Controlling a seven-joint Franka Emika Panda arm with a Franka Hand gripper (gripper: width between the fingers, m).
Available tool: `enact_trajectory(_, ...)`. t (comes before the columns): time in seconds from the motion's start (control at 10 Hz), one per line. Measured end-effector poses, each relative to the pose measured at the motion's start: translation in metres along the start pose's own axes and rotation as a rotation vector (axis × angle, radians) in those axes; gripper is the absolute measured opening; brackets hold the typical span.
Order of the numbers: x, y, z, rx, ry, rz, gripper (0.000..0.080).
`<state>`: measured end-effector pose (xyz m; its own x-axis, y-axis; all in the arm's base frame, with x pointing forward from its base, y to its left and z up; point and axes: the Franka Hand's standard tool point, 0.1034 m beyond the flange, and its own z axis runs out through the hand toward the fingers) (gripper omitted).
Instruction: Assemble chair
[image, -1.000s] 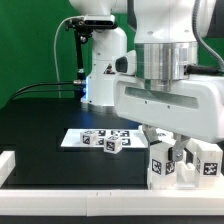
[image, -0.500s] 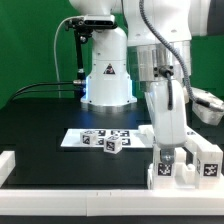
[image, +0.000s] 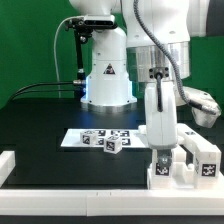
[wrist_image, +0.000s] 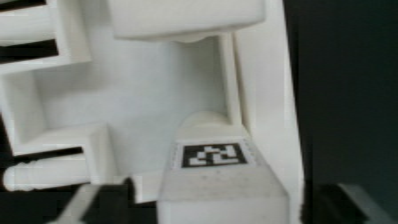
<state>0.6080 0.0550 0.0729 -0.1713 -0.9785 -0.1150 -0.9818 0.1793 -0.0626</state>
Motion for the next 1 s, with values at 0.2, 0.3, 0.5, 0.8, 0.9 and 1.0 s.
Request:
enact_trajectory(0.2,-0.006,-0.003,-0.016,0.007,-0.018,-0.100,0.0587)
enact_trajectory(0.3,-0.010,-0.004,-0.023,0.014,-0.025,-0.102,0.0636)
enact_trajectory(0.5,-0.008,-0.003,-0.018,0.009,-0.021,-0.102,0.0646)
enact_trajectory(0.8,-0.013,-0.002,-0.019,0.018,-0.014,-0.274,0.0649)
enact_trajectory(0.9,-0.014,0.001,-0.020,0.050,-0.002,-0.415,0.0649)
enact_trajectory(1.0,-0.012,0.010,-0.021,0.057,0.007,-0.613,0.0649)
